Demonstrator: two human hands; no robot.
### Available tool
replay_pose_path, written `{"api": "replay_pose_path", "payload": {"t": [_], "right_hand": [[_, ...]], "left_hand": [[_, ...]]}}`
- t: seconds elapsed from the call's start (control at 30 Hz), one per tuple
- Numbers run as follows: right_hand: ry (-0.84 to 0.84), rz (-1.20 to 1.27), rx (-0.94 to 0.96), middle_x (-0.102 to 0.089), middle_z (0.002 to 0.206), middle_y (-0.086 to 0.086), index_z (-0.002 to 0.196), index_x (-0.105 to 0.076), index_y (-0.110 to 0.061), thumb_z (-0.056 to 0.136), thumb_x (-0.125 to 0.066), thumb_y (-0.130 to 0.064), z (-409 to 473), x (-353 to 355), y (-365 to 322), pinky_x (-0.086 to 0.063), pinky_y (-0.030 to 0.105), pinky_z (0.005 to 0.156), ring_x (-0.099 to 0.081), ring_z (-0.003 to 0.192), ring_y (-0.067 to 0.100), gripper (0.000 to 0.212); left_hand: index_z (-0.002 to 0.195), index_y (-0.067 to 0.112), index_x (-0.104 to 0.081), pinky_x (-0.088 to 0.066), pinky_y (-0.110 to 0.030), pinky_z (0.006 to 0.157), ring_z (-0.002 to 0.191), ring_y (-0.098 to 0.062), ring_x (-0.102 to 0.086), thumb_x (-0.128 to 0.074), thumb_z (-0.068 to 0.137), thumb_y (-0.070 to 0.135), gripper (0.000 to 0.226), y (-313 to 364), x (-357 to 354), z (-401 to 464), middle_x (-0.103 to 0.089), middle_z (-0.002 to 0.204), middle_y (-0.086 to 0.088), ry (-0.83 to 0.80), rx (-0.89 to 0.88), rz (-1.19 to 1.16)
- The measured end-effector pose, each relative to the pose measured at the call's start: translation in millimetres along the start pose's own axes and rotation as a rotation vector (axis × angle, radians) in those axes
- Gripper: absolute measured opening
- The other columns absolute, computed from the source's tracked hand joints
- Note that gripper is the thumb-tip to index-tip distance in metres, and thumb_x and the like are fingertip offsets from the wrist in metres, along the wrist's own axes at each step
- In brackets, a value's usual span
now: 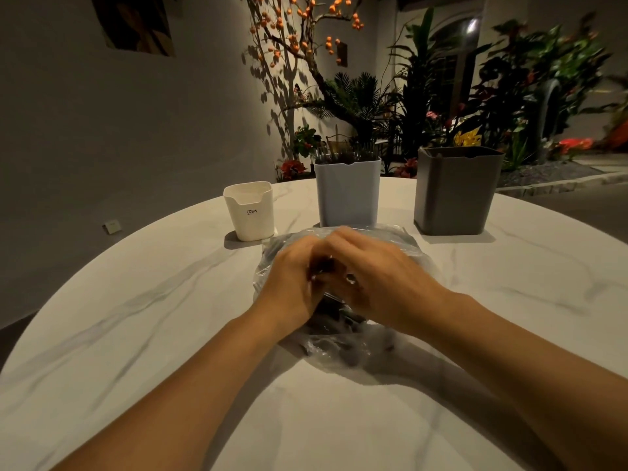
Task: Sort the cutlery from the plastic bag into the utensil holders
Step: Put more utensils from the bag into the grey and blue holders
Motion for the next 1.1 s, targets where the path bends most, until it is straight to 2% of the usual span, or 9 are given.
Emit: {"api": "replay_pose_path", "payload": {"t": [0.17,0.27,0.4,0.63,0.77,0.87,0.97,1.03,1.1], "right_hand": [[0.214,0.135,-0.262,-0.052,0.099,-0.007,0.102,-0.053,-0.019,0.098,-0.050,-0.028,-2.6,24.9,24.5,-0.048,0.021,0.069,-0.053,0.085,0.007,0.010],[0.162,0.195,-0.438,-0.058,0.104,-0.009,0.109,-0.060,-0.020,0.103,-0.046,-0.024,-18.1,14.2,54.0,-0.046,0.018,0.080,-0.054,0.097,0.004,0.016],[0.031,0.401,-0.544,-0.066,0.108,-0.010,0.119,-0.067,-0.023,0.106,-0.041,-0.029,-28.1,-1.2,61.6,-0.051,0.026,0.092,-0.059,0.104,0.005,0.029],[-0.083,0.745,-0.720,-0.071,0.102,0.005,0.115,-0.065,-0.020,0.105,-0.044,-0.024,-27.4,-16.7,53.9,-0.059,0.033,0.085,-0.070,0.095,0.020,0.024],[0.009,0.894,-0.791,-0.073,0.088,0.006,0.116,-0.061,-0.016,0.101,-0.051,-0.018,-27.6,-12.2,57.4,-0.059,0.031,0.061,-0.071,0.071,0.021,0.018],[0.204,0.685,-0.790,-0.072,0.084,0.006,0.111,-0.063,-0.013,0.096,-0.062,-0.016,-28.9,11.3,70.5,-0.058,0.029,0.054,-0.068,0.059,0.017,0.016],[0.244,0.656,-0.739,-0.073,0.084,0.003,0.109,-0.069,-0.017,0.093,-0.067,-0.014,-29.3,17.9,71.5,-0.060,0.031,0.058,-0.069,0.062,0.022,0.017],[0.203,0.649,-0.671,-0.074,0.085,-0.001,0.109,-0.072,-0.019,0.091,-0.068,-0.015,-25.3,19.3,65.8,-0.061,0.031,0.061,-0.069,0.066,0.023,0.019],[0.175,0.668,-0.600,-0.074,0.086,-0.003,0.110,-0.072,-0.017,0.090,-0.068,-0.014,-19.0,24.6,58.7,-0.059,0.029,0.060,-0.068,0.064,0.020,0.021]], "left_hand": [[0.111,0.017,-0.073,-0.054,-0.019,0.085,0.095,-0.010,-0.066,-0.066,0.095,0.023,0.018,13.9,12.2,6.8,-0.071,0.101,0.001,0.065,-0.183,-0.079],[0.101,0.021,-0.073,-0.054,-0.015,0.077,0.088,-0.004,-0.068,-0.065,0.095,0.025,0.011,8.8,20.1,8.4,-0.072,0.088,0.010,0.124,-0.040,-0.213],[0.087,0.012,-0.071,-0.044,-0.016,0.050,0.049,-0.008,-0.052,-0.055,0.101,0.030,0.027,-9.8,26.2,11.6,-0.057,0.054,0.003,0.221,0.191,-0.442],[0.088,0.007,-0.066,-0.051,-0.021,0.051,0.051,-0.011,-0.056,-0.044,0.106,0.035,0.039,-31.8,16.4,6.5,-0.059,0.055,-0.001,0.322,0.458,-0.816],[0.095,0.005,-0.064,-0.053,-0.022,0.051,0.054,-0.013,-0.061,-0.039,0.106,0.041,0.045,-37.1,5.6,4.8,-0.060,0.056,-0.002,0.266,0.562,-0.922],[0.084,0.006,-0.064,-0.046,-0.027,0.044,0.043,-0.015,-0.054,-0.033,0.107,0.048,0.057,-32.0,3.4,0.8,-0.054,0.048,-0.002,0.150,0.557,-0.641],[0.069,0.014,-0.057,-0.048,-0.032,0.050,0.052,-0.011,-0.052,-0.039,0.106,0.036,0.046,17.3,29.9,1.8,-0.056,0.056,0.004,0.320,-0.005,0.074],[0.090,0.018,-0.059,-0.051,-0.027,0.068,0.077,-0.012,-0.055,-0.042,0.101,0.035,0.027,43.6,26.1,0.7,-0.063,0.084,0.004,0.357,-0.257,0.320],[0.115,0.020,-0.058,-0.046,-0.029,0.091,0.101,-0.014,-0.053,-0.036,0.101,0.041,0.033,41.4,16.1,11.6,-0.063,0.109,0.003,0.225,-0.232,0.360]]}}
Point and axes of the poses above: each hand's wrist, its own z-axis towards the middle knuckle, its own x-axis out of the back of the hand, y = z × x, the point moved 9 cm from there along z, towards the middle knuckle
